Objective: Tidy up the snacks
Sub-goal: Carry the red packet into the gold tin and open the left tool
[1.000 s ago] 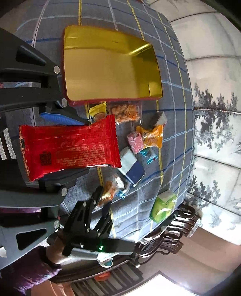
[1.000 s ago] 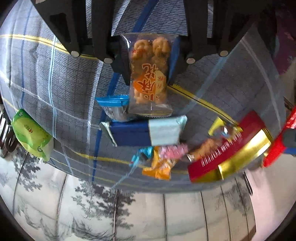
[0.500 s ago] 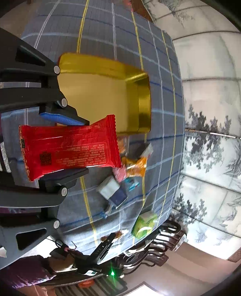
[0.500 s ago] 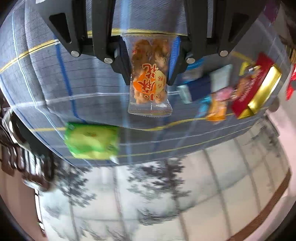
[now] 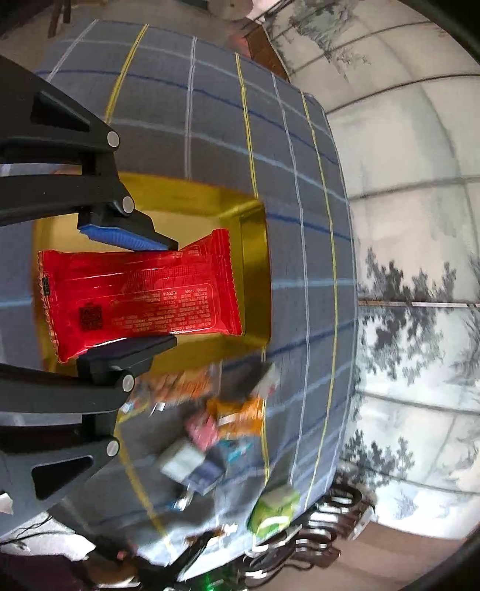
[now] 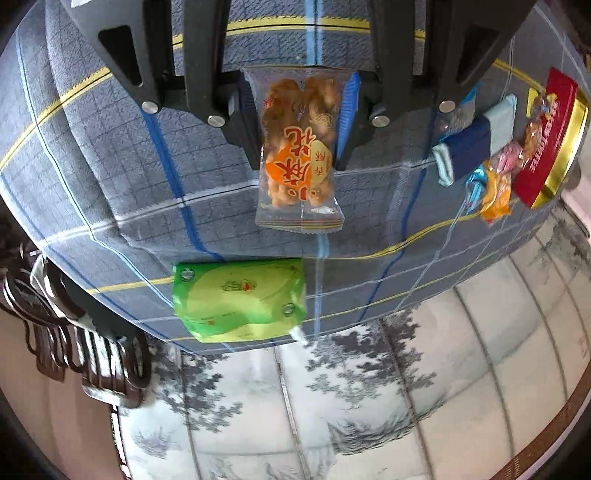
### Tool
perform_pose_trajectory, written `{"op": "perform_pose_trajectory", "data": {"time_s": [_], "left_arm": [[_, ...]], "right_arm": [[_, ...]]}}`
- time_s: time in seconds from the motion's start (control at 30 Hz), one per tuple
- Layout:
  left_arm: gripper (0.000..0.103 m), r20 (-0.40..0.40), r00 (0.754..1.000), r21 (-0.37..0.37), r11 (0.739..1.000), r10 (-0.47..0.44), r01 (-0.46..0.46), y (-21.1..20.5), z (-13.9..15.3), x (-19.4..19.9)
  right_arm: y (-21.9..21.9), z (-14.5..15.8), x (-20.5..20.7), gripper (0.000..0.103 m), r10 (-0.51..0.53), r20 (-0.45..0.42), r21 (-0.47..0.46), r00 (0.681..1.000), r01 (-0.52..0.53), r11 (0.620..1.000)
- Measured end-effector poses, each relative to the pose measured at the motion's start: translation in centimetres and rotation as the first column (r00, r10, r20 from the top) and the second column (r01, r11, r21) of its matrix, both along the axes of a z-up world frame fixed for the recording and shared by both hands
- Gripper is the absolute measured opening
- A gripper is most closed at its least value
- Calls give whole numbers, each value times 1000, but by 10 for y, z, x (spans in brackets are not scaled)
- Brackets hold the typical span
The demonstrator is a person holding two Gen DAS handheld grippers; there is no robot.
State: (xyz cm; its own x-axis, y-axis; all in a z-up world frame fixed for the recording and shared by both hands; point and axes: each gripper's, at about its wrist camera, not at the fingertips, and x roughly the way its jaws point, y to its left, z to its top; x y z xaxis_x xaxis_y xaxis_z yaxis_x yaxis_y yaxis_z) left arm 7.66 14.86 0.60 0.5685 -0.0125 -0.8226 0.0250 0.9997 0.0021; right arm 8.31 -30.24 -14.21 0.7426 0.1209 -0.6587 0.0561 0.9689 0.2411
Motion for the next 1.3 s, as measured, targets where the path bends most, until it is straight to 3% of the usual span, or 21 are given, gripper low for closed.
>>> {"op": "perform_pose_trajectory", "data": {"time_s": [0.53, 0.97, 1.3], "left_arm": [[40, -56, 998, 62, 997, 39, -36, 31, -40, 72], [40, -68, 996, 98, 994, 55, -48, 37, -47, 91], [39, -22, 998, 116, 992, 59, -56, 37, -40, 87]], "right_arm": [[3, -5, 9, 38, -4, -47, -32, 999, 3, 999], [9, -6, 14, 38, -12, -68, -45, 998, 9, 999], [12, -8, 15, 38, -12, -79, -50, 997, 8, 999]]}}
